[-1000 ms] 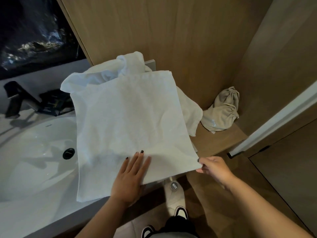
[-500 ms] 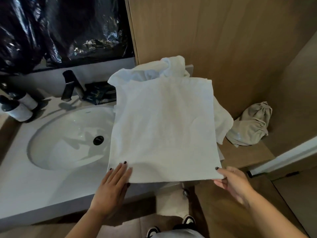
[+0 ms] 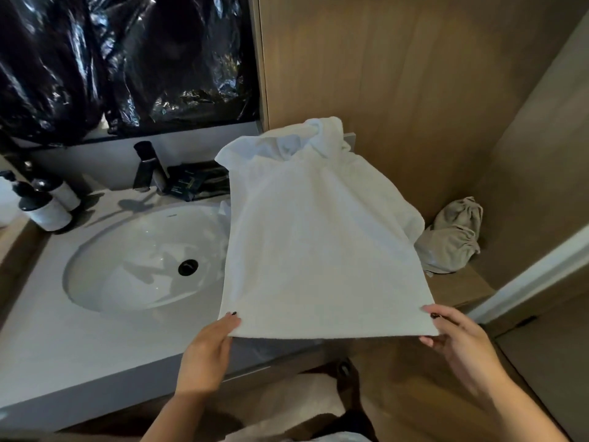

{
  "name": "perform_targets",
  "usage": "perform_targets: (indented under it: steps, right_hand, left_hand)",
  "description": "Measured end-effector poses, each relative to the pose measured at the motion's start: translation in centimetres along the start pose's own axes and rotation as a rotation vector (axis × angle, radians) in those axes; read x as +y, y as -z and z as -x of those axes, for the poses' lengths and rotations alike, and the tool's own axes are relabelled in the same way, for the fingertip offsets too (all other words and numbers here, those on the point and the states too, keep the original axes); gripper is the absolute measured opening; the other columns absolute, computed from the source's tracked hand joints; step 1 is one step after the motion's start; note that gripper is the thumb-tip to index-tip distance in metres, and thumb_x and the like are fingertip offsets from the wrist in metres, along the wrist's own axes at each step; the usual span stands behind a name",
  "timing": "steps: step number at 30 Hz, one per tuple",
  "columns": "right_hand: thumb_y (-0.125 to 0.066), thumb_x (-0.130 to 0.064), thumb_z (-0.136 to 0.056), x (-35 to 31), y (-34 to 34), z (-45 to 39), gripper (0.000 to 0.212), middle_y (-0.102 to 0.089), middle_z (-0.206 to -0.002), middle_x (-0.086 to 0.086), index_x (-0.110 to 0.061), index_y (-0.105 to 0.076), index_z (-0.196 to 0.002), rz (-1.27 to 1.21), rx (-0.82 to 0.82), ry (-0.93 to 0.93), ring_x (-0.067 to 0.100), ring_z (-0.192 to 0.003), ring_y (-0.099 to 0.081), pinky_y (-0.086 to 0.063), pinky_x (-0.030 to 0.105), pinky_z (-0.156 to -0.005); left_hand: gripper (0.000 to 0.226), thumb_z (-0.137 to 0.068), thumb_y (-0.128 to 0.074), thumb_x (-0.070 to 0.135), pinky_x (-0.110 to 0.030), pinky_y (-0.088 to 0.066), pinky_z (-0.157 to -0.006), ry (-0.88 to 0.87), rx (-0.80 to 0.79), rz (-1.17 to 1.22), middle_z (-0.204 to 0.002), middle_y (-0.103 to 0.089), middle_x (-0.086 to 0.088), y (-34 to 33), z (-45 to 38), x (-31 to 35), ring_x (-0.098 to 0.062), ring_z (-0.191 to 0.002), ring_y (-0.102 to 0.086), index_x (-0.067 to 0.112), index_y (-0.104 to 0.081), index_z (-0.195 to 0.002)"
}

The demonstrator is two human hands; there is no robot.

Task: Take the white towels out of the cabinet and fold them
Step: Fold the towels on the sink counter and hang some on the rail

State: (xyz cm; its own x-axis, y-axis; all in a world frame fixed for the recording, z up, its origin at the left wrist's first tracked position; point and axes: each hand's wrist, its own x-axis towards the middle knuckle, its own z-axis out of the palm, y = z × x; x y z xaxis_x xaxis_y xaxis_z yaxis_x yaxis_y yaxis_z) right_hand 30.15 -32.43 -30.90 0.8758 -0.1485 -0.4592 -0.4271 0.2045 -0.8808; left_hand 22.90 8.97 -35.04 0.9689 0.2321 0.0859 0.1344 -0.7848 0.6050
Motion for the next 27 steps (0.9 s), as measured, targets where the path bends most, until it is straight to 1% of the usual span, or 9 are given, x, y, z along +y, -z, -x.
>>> perform_targets:
  steps: [4,7,9,11,15,18,22,25,27]
  right_hand:
    - [-0.052,0.006,-0.094,0.2,-0.3,2.0,0.03,-0.063,-0.12,0.008,-0.009,-0.07,-0.111,0.038,-0.067,0.023,0.027,-0.11,-0.062,-0.06,0.038,-0.083]
    - [-0.059,0.015,-0.086,0.1,-1.2,2.6,0.043,-0.064,-0.119,0.0,-0.017,-0.069,-0.113,0.156,-0.068,0.11,0.019,-0.113,-0.06,-0.055,0.042,-0.094]
    - [-0.066,0.012,-0.083,-0.1,-2.0,2.9,0.047,-0.064,-0.115,-0.01,-0.025,-0.067,-0.112,0.325,-0.05,0.218,0.003,-0.107,-0.059,-0.053,0.03,-0.089]
    - [-0.07,0.005,-0.083,-0.4,-2.8,2.9,0.043,-0.065,-0.109,-0.016,-0.03,-0.067,-0.108,0.421,-0.029,0.308,-0.009,-0.096,-0.06,-0.049,0.014,-0.073]
    - [-0.066,-0.003,-0.09,-2.7,-3.6,1.2,0.021,-0.071,-0.088,-0.006,-0.023,-0.072,-0.096,0.425,0.12,0.498,0.007,-0.075,-0.065,-0.049,0.012,-0.058]
    - [-0.069,-0.014,-0.089,-6.4,-3.8,-0.1,0.011,-0.062,-0.092,0.0,-0.02,-0.07,-0.099,0.552,0.235,0.614,0.007,-0.08,-0.055,-0.042,0.02,-0.063]
    - [-0.065,-0.015,-0.092,-12.1,-4.0,-1.0,0.01,-0.063,-0.098,0.004,-0.017,-0.07,-0.1,0.502,0.184,0.701,0.009,-0.086,-0.057,-0.042,0.023,-0.067]
    - [-0.063,-0.013,-0.093,-16.1,-4.2,-1.3,0.012,-0.069,-0.091,0.006,-0.011,-0.072,-0.1,0.52,0.148,0.766,0.021,-0.085,-0.061,-0.043,0.029,-0.066]
    - [-0.062,-0.012,-0.093,-18.4,-4.3,-1.5,0.011,-0.066,-0.08,0.007,-0.009,-0.071,-0.087,0.549,0.132,0.814,0.022,-0.076,-0.058,-0.041,0.033,-0.063]
  left_hand:
    - [0.027,-0.096,-0.06,0.006,-0.033,-0.045,-0.104,0.158,0.095,0.227,-0.122,-0.068,0.003,0.8,0.7,0.0,-0.012,-0.11,-0.06,0.018,-0.072,-0.116]
    - [0.022,-0.094,-0.062,0.006,-0.033,-0.049,-0.094,0.236,0.202,0.25,-0.112,-0.07,0.0,1.5,0.5,0.5,-0.021,-0.104,-0.064,0.016,-0.072,-0.111]
    - [0.02,-0.092,-0.063,0.004,-0.033,-0.046,-0.086,0.204,0.269,0.228,-0.106,-0.067,-0.004,2.0,-0.1,0.9,-0.023,-0.099,-0.061,0.011,-0.07,-0.11]
    - [0.017,-0.092,-0.063,0.004,-0.033,-0.043,-0.082,0.161,0.331,0.221,-0.102,-0.064,-0.005,2.7,-0.7,1.4,-0.021,-0.097,-0.057,0.008,-0.07,-0.107]
    - [0.009,-0.095,-0.063,0.025,-0.025,-0.043,-0.073,0.254,0.435,0.408,-0.107,-0.062,0.006,4.5,-2.4,3.1,-0.014,-0.098,-0.058,0.024,-0.063,-0.104]
    - [0.006,-0.095,-0.062,0.035,-0.03,-0.045,-0.067,0.268,0.479,0.572,-0.1,-0.069,0.003,6.1,-4.6,5.8,-0.011,-0.086,-0.063,0.031,-0.06,-0.09]
    - [0.017,-0.092,-0.067,0.036,-0.043,-0.055,-0.07,0.283,0.572,0.773,-0.075,-0.07,0.004,8.7,-7.5,10.3,-0.023,-0.073,-0.067,0.023,-0.062,-0.082]
    - [0.017,-0.092,-0.066,0.038,-0.034,-0.051,-0.065,0.227,0.639,0.789,-0.07,-0.069,0.008,10.6,-9.6,13.1,-0.008,-0.065,-0.06,0.025,-0.063,-0.081]
    - [0.016,-0.092,-0.065,0.037,-0.03,-0.047,-0.065,0.181,0.675,0.751,-0.068,-0.068,0.01,11.9,-10.8,14.4,-0.007,-0.066,-0.058,0.026,-0.062,-0.081]
